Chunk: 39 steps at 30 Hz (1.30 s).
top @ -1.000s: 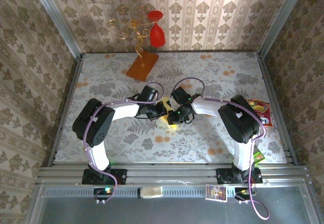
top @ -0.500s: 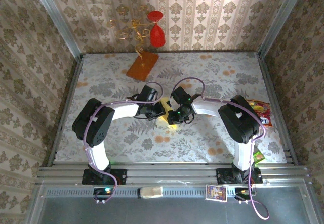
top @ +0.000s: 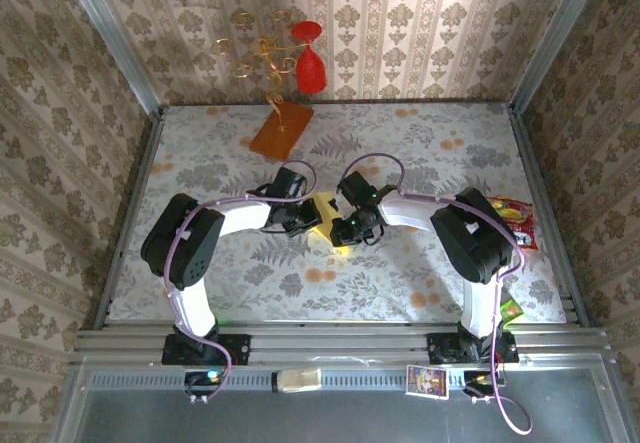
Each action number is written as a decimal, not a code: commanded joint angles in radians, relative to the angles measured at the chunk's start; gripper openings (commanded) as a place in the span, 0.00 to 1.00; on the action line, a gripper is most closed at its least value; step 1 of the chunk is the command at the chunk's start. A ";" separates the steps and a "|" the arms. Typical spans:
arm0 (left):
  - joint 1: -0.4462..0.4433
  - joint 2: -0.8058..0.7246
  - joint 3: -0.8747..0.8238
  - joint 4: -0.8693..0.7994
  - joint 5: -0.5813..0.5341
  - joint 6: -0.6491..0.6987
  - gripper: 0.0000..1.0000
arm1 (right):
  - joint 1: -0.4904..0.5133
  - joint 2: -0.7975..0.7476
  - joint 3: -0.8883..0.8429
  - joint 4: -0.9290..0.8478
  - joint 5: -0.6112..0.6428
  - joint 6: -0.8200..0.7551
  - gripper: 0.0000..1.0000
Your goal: Fold a paper plane with a square sheet of paper (pick it up from the middle)
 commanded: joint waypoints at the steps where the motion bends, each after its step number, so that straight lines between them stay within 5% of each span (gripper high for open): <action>1: 0.012 -0.001 -0.021 -0.030 -0.019 0.015 0.10 | -0.002 0.055 -0.013 -0.102 0.058 0.008 0.10; 11: 0.017 0.009 -0.054 -0.020 -0.024 0.010 0.10 | -0.008 0.055 -0.014 -0.096 0.044 0.014 0.10; 21: 0.022 0.034 -0.043 -0.052 -0.027 0.017 0.10 | -0.013 -0.057 0.049 -0.061 -0.126 0.005 0.11; 39: 0.022 0.052 -0.036 -0.081 -0.023 0.018 0.09 | -0.002 0.099 0.148 -0.085 -0.089 0.000 0.10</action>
